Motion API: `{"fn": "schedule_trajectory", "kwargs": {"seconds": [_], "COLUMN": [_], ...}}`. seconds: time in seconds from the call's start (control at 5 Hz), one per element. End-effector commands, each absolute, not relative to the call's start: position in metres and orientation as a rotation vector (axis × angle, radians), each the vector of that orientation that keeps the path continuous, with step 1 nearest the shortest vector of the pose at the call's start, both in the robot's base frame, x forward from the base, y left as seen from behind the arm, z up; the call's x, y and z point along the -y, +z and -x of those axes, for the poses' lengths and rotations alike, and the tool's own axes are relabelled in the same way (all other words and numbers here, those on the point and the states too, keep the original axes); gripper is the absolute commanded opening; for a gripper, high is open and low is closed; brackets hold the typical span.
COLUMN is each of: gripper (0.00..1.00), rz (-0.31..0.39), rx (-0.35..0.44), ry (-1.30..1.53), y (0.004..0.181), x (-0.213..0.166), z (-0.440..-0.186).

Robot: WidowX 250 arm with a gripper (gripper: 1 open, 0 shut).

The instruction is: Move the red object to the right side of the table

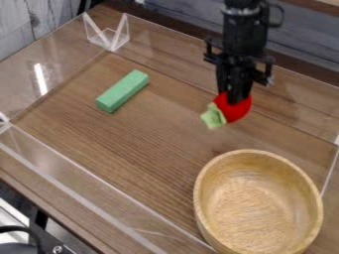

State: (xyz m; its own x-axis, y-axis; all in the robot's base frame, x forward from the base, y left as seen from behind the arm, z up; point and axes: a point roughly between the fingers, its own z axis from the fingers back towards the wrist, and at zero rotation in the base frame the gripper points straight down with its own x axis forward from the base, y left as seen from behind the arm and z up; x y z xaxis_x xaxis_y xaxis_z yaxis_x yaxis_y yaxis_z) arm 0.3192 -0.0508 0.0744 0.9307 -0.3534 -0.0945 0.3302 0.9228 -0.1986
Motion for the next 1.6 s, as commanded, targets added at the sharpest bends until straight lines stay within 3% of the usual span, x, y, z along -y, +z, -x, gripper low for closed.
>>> {"fn": "schedule_trajectory", "kwargs": {"seconds": [0.0, 0.8, 1.4], "gripper": [0.00, 0.00, 0.00], "rz": [0.165, 0.157, 0.175], "rx": [-0.100, -0.097, -0.056], "ry": [-0.374, -0.361, -0.339], "y": [0.069, 0.049, 0.050], "x": [0.054, 0.049, 0.075], "z": [-0.325, -0.328, -0.345]}}
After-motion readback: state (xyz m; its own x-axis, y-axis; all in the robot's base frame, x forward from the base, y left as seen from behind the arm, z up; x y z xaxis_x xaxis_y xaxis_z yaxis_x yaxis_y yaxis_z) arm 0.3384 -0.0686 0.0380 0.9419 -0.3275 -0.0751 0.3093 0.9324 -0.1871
